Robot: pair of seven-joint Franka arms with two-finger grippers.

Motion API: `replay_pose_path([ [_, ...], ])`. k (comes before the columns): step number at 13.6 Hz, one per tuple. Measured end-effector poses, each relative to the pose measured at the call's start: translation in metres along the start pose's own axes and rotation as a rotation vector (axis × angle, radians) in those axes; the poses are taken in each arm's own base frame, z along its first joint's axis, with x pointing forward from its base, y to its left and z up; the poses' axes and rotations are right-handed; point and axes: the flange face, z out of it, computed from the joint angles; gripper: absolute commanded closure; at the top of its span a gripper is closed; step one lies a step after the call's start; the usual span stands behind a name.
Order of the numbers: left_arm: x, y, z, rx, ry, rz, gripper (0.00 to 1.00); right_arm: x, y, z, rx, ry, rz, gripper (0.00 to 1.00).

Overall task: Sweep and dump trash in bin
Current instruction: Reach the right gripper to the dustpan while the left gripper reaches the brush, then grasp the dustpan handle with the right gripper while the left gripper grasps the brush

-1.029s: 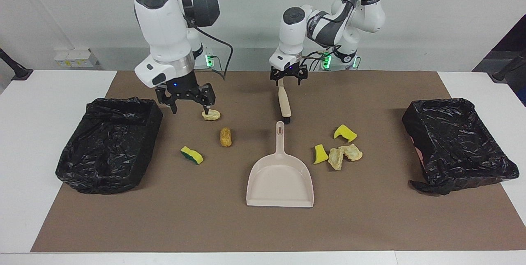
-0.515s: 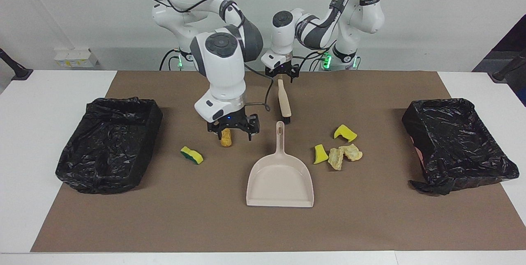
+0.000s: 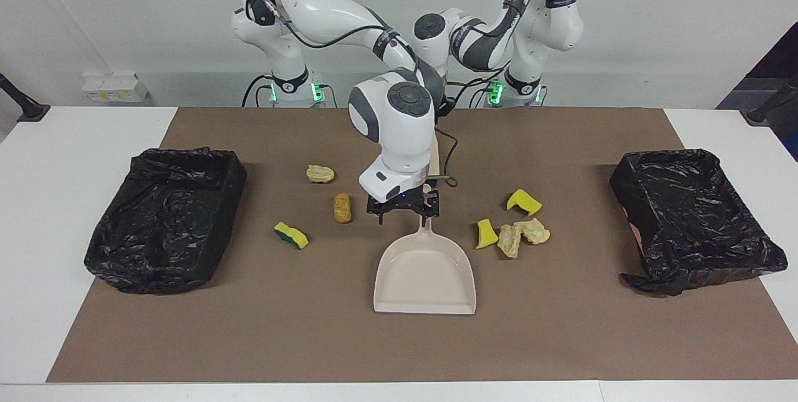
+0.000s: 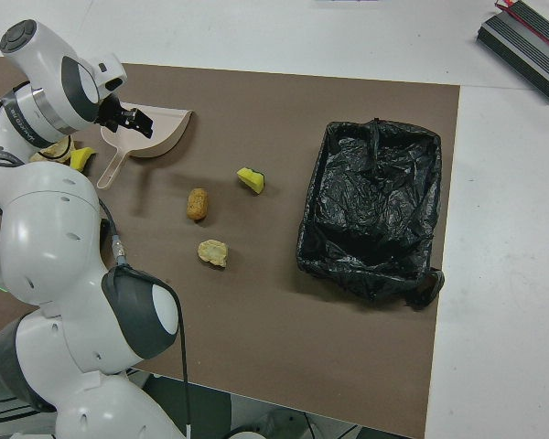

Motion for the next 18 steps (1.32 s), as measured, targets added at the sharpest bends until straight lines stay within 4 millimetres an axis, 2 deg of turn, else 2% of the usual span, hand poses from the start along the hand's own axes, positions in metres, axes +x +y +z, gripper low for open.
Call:
replay_pose_path([
  [3, 0.0, -0.006, 0.001, 0.026, -0.029, 0.012, 1.0, -0.007, -0.018, 0.01, 0.008, 0.002, -0.007, 0.0],
  [5, 0.0, -0.02, -0.006, 0.062, -0.074, 0.044, 1.0, -0.012, -0.025, 0.016, 0.006, -0.006, -0.018, 0.0],
  [8, 0.004, -0.064, -0.034, 0.092, -0.142, 0.053, 1.0, -0.025, -0.043, 0.036, 0.002, -0.022, -0.044, 0.0],
  [11, 0.026, -0.122, -0.068, 0.04, -0.13, 0.001, 1.0, -0.027, -0.049, 0.052, 0.023, -0.022, -0.042, 0.01],
  [13, 0.039, -0.155, -0.079, 0.029, -0.107, -0.043, 1.0, -0.027, -0.048, 0.054, 0.023, -0.024, -0.041, 0.19],
  [16, 0.067, -0.203, -0.078, 0.055, -0.081, -0.094, 1.0, -0.027, -0.048, 0.054, 0.029, -0.029, -0.037, 0.46],
  [18, 0.095, -0.247, -0.077, 0.03, -0.078, -0.154, 1.0, -0.028, -0.049, 0.054, 0.036, -0.036, -0.033, 0.71],
])
